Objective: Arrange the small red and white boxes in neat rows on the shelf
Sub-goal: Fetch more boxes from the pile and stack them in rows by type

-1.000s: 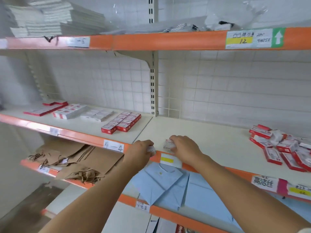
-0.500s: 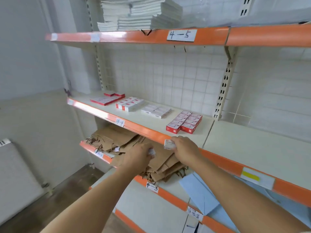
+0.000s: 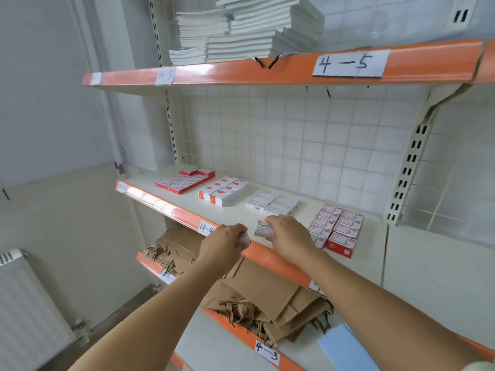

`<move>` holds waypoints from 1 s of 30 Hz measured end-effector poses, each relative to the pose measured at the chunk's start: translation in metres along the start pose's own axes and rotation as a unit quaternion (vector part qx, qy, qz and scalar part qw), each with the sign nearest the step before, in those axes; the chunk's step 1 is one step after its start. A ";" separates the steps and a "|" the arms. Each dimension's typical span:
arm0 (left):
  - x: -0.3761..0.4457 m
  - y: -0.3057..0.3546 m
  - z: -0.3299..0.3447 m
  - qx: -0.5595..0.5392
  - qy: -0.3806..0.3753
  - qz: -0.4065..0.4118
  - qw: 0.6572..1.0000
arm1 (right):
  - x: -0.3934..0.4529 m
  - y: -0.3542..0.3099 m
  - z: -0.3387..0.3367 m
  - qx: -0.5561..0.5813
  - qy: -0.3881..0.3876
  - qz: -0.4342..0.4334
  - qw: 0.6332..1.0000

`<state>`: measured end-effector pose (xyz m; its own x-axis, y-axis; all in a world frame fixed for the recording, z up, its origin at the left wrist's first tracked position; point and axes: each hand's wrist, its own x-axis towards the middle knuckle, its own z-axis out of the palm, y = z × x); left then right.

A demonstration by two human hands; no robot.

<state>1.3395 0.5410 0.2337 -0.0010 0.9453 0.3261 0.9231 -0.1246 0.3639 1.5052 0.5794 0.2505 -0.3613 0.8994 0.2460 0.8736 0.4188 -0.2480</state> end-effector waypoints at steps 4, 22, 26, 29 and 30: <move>0.034 -0.009 0.006 -0.001 -0.023 0.001 1.000 | 0.023 0.004 0.009 0.000 -0.011 0.018 1.000; 0.167 -0.069 0.056 -0.030 -0.149 0.223 0.963 | 0.081 -0.002 0.064 -0.014 0.048 0.217 0.975; 0.170 -0.080 0.058 -0.072 -0.143 0.268 0.950 | 0.075 -0.007 0.067 -0.027 0.061 0.238 0.969; 0.172 -0.095 0.054 -0.067 -0.125 0.277 0.950 | 0.072 -0.008 0.066 -0.061 0.074 0.244 0.965; 0.172 -0.099 0.053 -0.065 -0.122 0.270 0.953 | 0.071 -0.008 0.066 -0.070 0.073 0.246 0.964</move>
<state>1.2683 0.7322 0.2077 0.5650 0.7727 0.2893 0.7078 -0.6341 0.3114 1.4509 0.6481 0.2085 0.1486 0.9537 0.2616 0.9666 -0.0841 -0.2423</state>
